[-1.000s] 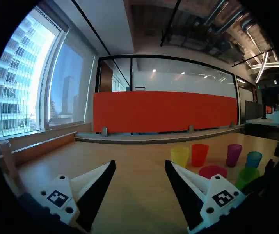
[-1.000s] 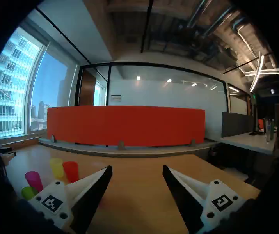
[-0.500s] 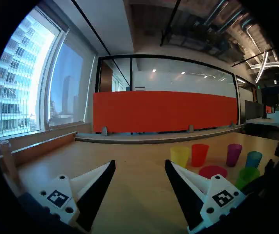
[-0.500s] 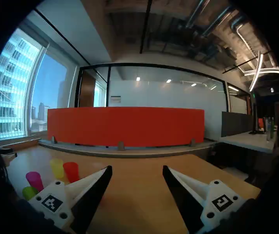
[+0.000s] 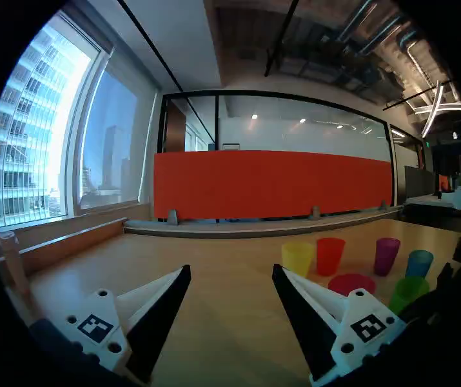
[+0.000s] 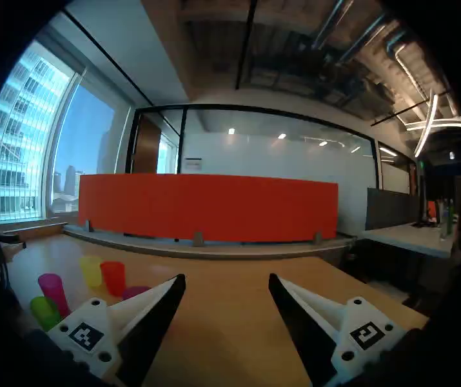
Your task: Pour water
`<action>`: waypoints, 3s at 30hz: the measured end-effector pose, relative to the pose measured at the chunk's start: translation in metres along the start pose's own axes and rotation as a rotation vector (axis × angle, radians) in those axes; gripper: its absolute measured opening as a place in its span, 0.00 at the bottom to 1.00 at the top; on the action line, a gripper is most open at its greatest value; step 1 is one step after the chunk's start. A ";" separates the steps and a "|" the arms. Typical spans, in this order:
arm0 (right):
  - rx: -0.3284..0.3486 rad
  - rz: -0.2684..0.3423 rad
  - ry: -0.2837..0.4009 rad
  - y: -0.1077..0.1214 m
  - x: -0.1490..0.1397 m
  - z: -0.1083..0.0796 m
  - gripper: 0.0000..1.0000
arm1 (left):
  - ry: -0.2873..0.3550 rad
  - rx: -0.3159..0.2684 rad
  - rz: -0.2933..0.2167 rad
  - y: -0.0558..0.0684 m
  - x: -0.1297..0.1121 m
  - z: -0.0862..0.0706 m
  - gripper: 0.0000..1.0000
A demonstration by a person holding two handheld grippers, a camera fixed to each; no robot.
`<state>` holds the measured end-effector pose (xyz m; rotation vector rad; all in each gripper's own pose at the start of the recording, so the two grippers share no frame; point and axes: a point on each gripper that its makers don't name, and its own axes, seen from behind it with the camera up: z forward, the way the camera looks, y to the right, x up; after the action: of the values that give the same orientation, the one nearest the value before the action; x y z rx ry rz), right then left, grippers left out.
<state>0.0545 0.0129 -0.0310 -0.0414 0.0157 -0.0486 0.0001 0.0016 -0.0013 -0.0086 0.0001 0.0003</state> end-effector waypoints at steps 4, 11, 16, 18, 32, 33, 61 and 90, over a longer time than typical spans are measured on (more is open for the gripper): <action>0.014 -0.012 0.011 -0.005 -0.002 0.004 1.00 | 0.000 0.000 0.000 0.000 0.000 0.000 0.94; 0.033 0.014 0.031 -0.012 -0.006 0.010 1.00 | 0.000 0.000 0.000 0.000 0.000 0.000 0.94; 0.037 0.021 0.035 -0.015 -0.013 0.014 1.00 | 0.000 0.000 0.000 0.000 0.000 0.000 0.94; 0.036 0.025 0.029 -0.015 -0.016 0.017 1.00 | 0.000 0.000 0.000 0.000 0.000 0.000 0.94; 0.028 0.051 0.001 -0.013 -0.041 0.025 1.00 | 0.000 0.000 0.000 -0.001 0.000 -0.001 0.94; 0.027 0.053 -0.001 -0.013 -0.042 0.026 1.00 | 0.000 0.000 0.000 -0.001 0.000 -0.001 0.94; 0.020 0.045 -0.017 -0.013 -0.056 0.033 1.00 | 0.000 0.000 0.000 0.000 0.000 0.000 0.94; 0.022 0.049 -0.017 -0.012 -0.056 0.030 1.00 | 0.000 0.000 0.000 0.000 -0.001 0.000 0.94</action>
<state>-0.0017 0.0049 0.0001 -0.0195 -0.0009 0.0003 -0.0005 0.0020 -0.0011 -0.0086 0.0001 0.0001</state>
